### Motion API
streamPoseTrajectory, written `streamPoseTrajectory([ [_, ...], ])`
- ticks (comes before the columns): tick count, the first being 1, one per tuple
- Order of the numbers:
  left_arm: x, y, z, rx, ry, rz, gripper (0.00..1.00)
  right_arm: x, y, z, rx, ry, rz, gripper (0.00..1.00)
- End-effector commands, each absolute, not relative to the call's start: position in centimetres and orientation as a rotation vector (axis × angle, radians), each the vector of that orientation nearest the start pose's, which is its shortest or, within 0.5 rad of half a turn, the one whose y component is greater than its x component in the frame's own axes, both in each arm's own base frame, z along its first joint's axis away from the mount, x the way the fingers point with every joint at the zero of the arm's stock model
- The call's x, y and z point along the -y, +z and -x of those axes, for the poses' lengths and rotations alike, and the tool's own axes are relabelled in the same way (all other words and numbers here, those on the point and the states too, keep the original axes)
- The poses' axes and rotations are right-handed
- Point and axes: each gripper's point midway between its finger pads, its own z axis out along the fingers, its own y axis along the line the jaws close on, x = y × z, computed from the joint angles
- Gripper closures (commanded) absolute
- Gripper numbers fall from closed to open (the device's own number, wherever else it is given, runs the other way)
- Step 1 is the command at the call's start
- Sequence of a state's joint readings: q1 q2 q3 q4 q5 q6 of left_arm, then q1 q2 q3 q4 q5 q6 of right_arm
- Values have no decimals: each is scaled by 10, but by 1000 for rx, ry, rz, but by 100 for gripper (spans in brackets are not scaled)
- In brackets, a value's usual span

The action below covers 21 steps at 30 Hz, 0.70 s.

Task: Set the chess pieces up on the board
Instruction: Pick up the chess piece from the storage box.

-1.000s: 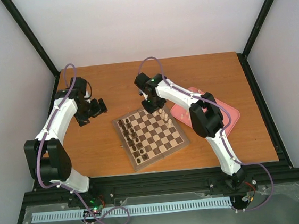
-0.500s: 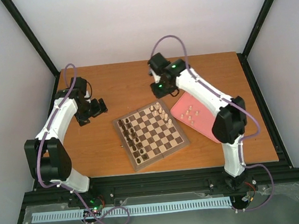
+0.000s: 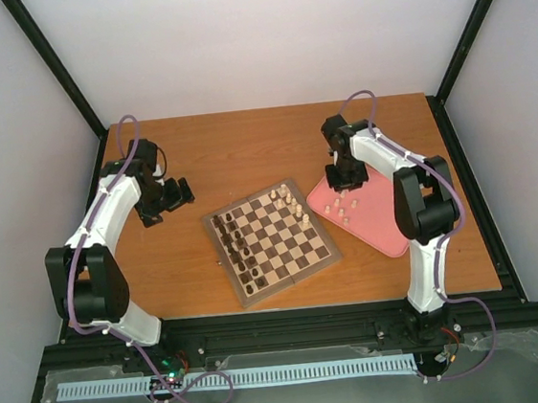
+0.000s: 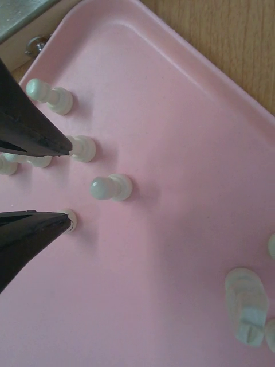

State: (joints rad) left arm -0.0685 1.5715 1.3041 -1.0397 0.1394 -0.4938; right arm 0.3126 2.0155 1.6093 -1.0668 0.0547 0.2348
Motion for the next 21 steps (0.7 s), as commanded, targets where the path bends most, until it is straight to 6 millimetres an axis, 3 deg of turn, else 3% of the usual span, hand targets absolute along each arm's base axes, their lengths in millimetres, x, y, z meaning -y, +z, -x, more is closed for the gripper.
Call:
streamPoseTrajectory([
  [1, 50, 138, -342, -2841, -314, 564, 0, -115, 57, -402, -3002, -14, 67, 72],
  [21, 50, 135, -346, -2855, -306, 566, 0, -109, 29, -403, -3053, -48, 71, 75],
])
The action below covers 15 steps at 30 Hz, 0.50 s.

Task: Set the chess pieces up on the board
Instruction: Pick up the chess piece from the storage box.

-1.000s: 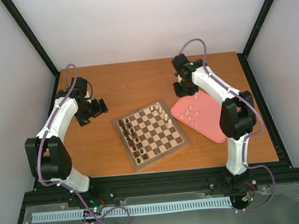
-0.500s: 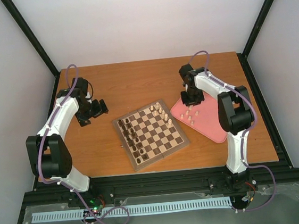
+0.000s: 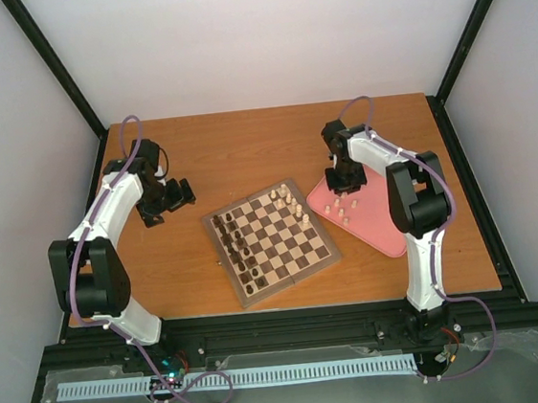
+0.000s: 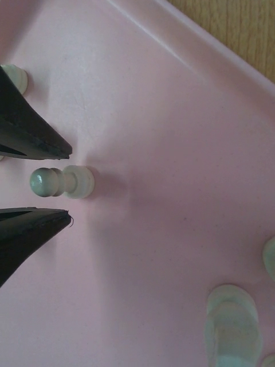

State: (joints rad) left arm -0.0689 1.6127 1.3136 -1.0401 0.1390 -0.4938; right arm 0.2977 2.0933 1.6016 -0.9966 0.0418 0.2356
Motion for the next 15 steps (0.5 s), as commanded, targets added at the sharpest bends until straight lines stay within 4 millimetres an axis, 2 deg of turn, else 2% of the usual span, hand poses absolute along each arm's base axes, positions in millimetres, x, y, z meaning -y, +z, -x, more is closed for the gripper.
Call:
streamPoseTrajectory([
  [1, 50, 134, -346, -2856, -304, 567, 0, -108, 29, -403, -3054, -52, 70, 76],
  [10, 50, 133, -345, -2859, -306, 566, 0, -106, 22, -401, -3068, -70, 80, 84],
  [15, 49, 134, -344, -2860, -301, 564, 0, -107, 25, -404, -3053, -64, 88, 90],
])
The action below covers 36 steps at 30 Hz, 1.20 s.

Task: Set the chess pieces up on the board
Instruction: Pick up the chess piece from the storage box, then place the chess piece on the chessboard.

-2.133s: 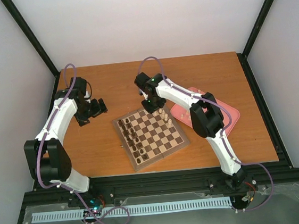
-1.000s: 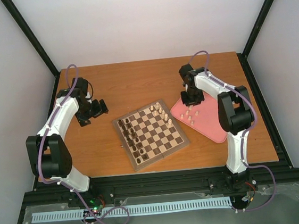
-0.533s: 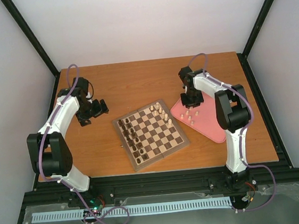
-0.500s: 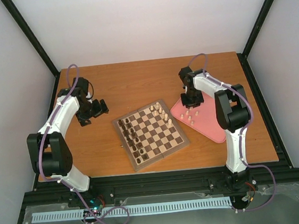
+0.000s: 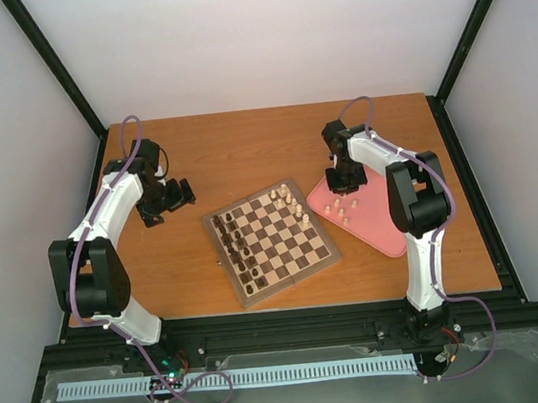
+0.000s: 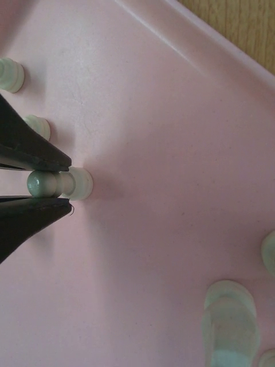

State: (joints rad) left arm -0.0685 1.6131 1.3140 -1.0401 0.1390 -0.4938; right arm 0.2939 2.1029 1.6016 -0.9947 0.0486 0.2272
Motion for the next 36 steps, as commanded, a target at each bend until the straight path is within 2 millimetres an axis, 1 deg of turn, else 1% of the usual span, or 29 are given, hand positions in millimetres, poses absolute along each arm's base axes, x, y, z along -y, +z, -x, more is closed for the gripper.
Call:
streamPoseTrajectory([
  [1, 50, 134, -343, -2858, -301, 562, 0, -107, 28, -405, -3046, -64, 90, 91],
  [4, 49, 136, -342, -2854, -300, 563, 0, -107, 47, -409, -3014, -65, 95, 91],
  [7, 50, 138, -343, -2844, -308, 563, 0, -112, 77, -415, -2954, -68, 109, 92],
  [9, 50, 139, -344, -2838, -315, 564, 0, -123, 99, -420, -2912, -43, 132, 92],
  [11, 51, 142, -345, -2828, -327, 562, 0, -136, 115, -419, -2885, -24, 165, 92],
  [13, 52, 143, -345, -2823, -332, 559, 0, -154, 130, -417, -2861, 3, 202, 92],
  [17, 52, 144, -343, -2817, -335, 559, 0, -201, 145, -402, -2839, 75, 314, 92],
  [21, 51, 144, -337, -2816, -334, 557, 0, -249, 146, -381, -2833, 129, 450, 92],
  [23, 51, 144, -335, -2814, -334, 559, 0, -266, 142, -373, -2838, 161, 493, 91],
  [25, 50, 145, -334, -2815, -331, 557, 0, -279, 138, -366, -2840, 177, 532, 91],
  [29, 50, 145, -332, -2818, -323, 553, 0, -290, 124, -354, -2868, 171, 596, 91],
  [36, 50, 143, -331, -2818, -326, 564, 0, -294, 92, -339, -2936, 195, 658, 91],
])
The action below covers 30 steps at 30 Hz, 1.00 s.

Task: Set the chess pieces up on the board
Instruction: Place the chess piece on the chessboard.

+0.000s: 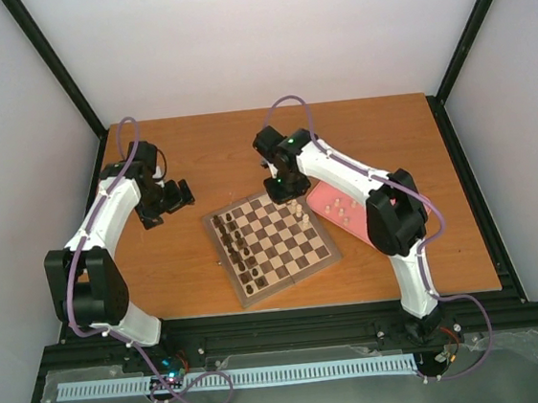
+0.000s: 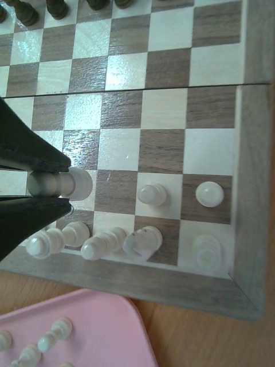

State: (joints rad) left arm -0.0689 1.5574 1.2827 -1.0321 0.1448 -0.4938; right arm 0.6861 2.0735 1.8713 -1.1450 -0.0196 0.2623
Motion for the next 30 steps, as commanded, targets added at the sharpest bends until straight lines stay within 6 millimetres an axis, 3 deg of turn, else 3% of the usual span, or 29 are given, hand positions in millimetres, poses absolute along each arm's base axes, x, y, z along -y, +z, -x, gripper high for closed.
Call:
streamPoseTrajectory([
  [1, 50, 142, -332, -2819, -326, 564, 0, -296, 89, -338, -2942, 203, 665, 91],
  [14, 50, 138, -337, -2828, -322, 580, 0, -302, 62, -339, -2985, 209, 713, 91],
  [30, 50, 134, -340, -2841, -316, 573, 0, -293, 54, -350, -2974, 96, 688, 90],
])
